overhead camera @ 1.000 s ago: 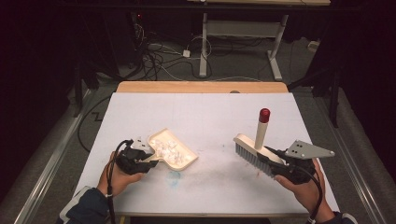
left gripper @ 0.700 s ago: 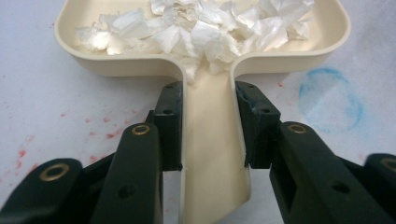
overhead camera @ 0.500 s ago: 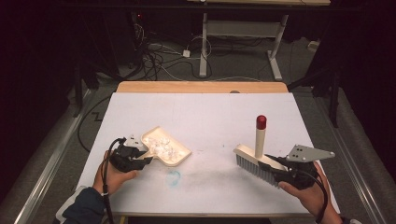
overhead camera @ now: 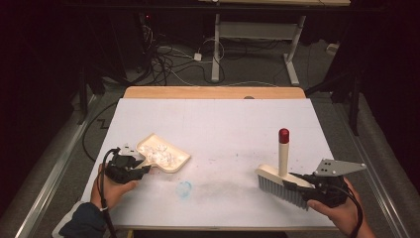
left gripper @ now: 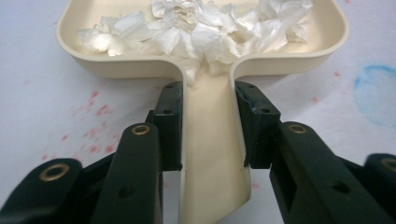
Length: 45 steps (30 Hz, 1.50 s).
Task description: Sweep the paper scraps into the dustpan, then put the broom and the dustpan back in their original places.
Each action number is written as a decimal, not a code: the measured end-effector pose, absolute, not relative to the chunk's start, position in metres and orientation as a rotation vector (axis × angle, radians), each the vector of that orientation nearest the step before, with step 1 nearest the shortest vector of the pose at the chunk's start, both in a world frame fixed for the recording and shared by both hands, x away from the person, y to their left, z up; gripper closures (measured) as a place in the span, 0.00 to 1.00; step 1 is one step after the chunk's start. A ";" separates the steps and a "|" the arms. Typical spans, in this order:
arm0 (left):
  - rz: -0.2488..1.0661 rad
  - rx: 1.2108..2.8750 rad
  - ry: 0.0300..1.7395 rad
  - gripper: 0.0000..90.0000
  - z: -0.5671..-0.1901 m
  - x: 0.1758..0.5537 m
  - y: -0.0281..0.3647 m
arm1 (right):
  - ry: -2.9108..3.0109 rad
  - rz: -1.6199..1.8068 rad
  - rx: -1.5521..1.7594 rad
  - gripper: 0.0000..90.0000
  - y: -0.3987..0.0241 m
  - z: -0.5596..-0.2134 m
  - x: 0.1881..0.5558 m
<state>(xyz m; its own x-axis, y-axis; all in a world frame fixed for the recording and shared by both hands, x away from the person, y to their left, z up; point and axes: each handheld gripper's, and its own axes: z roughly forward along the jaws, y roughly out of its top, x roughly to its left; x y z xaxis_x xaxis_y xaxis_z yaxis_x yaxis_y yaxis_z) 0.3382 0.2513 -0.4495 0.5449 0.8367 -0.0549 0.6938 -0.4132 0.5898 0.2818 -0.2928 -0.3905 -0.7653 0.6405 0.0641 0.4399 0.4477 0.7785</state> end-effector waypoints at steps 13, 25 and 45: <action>0.414 2.098 1.420 0.71 -0.453 0.345 0.275 | 2.588 1.269 0.977 0.76 -0.305 -0.392 0.298; 0.457 2.007 1.524 0.70 -0.458 0.361 0.263 | 2.656 1.145 1.020 0.73 -0.310 -0.395 0.352; 0.401 1.982 1.408 0.47 -0.455 0.348 0.251 | 2.470 1.074 1.281 0.56 -0.335 -0.407 0.420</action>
<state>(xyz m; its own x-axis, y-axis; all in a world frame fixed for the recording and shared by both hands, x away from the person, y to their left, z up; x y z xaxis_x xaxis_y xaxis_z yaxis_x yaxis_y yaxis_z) 0.3478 0.2513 -0.4547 0.3720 0.9198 -0.1248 0.7156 -0.1986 0.6696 0.4197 -0.3348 -0.4074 -0.6204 0.7643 0.1761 0.6501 0.3755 0.6606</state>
